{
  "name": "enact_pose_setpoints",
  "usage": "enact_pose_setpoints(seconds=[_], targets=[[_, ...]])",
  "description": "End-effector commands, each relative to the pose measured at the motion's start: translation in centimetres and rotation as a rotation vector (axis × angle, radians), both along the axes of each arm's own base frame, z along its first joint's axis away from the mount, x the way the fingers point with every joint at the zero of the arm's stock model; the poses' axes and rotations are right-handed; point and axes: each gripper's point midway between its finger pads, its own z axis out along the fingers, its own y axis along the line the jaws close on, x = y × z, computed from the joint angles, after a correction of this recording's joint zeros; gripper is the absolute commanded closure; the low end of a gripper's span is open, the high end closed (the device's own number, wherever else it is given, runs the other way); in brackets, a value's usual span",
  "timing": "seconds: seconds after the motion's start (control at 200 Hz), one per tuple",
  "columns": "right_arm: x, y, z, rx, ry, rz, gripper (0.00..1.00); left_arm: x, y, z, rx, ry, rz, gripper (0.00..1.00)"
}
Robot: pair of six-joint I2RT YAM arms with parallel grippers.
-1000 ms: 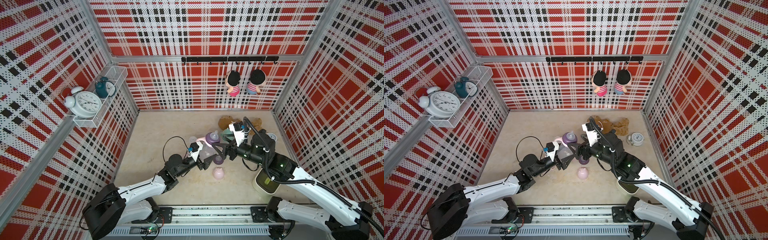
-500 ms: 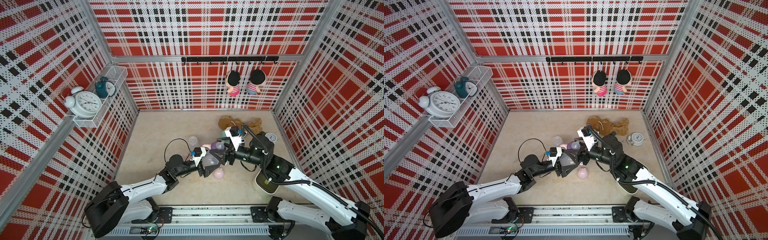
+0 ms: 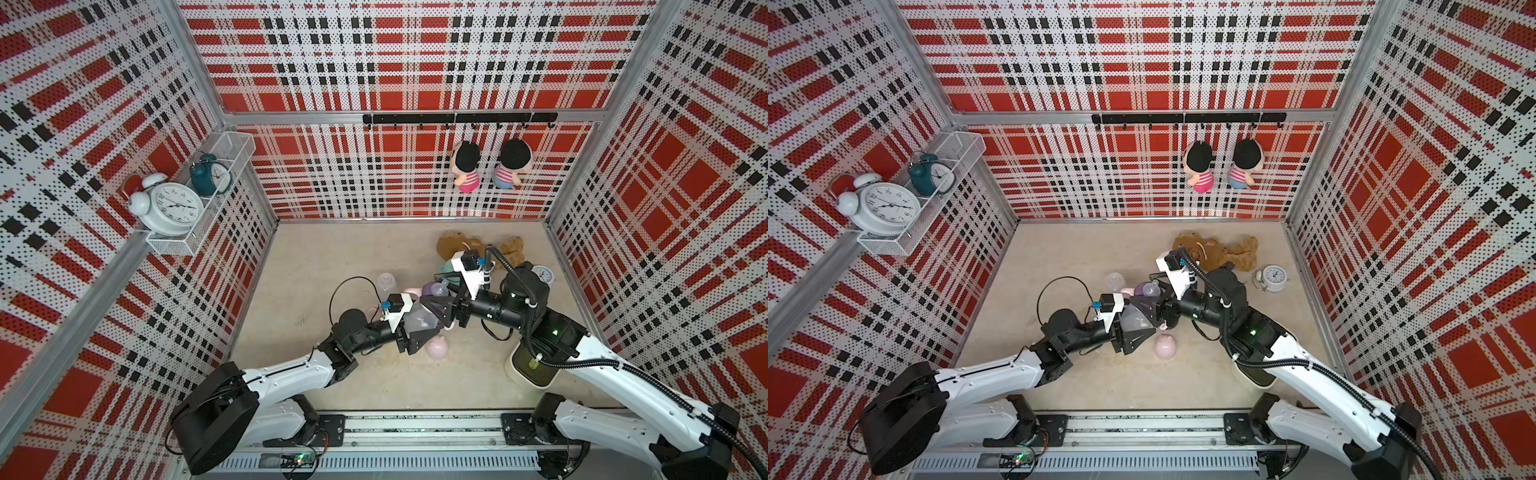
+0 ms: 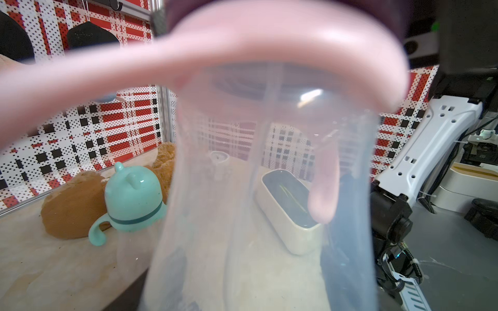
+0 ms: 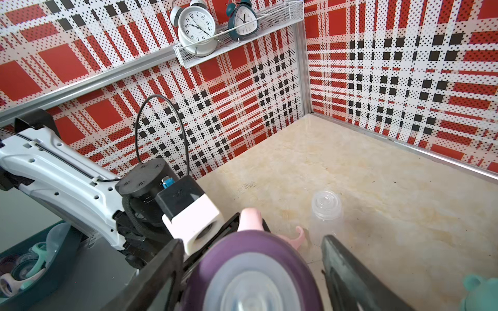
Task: Assemble the baby bottles
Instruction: Screw the nipple onto the baby bottle.
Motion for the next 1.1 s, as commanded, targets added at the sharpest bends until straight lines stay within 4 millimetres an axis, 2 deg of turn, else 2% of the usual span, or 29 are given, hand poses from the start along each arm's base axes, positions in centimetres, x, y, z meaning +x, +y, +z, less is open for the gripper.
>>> enact_pose_setpoints(seconds=[0.0, 0.356, 0.501, 0.922, 1.092], targets=[[0.1, 0.1, -0.5, 0.001, -0.001, 0.010, 0.16, 0.0, 0.1, 1.2, -0.042, -0.033, -0.005, 1.00], [0.7, 0.1, -0.8, -0.001, 0.005, -0.010, 0.28, 0.0, 0.2, 1.3, -0.044, -0.034, -0.002, 1.00], [0.6, 0.2, -0.6, 0.003, 0.007, -0.005, 0.12, 0.1, 0.1, 1.1, -0.040, -0.028, -0.002, 1.00], [0.8, -0.2, -0.1, 0.012, -0.010, -0.031, 0.20, 0.2, 0.1, 1.0, -0.037, -0.030, 0.001, 1.00], [0.8, -0.3, 0.1, 0.015, -0.015, -0.032, 0.15, 0.2, 0.0, 0.9, -0.034, -0.029, -0.003, 1.00]])
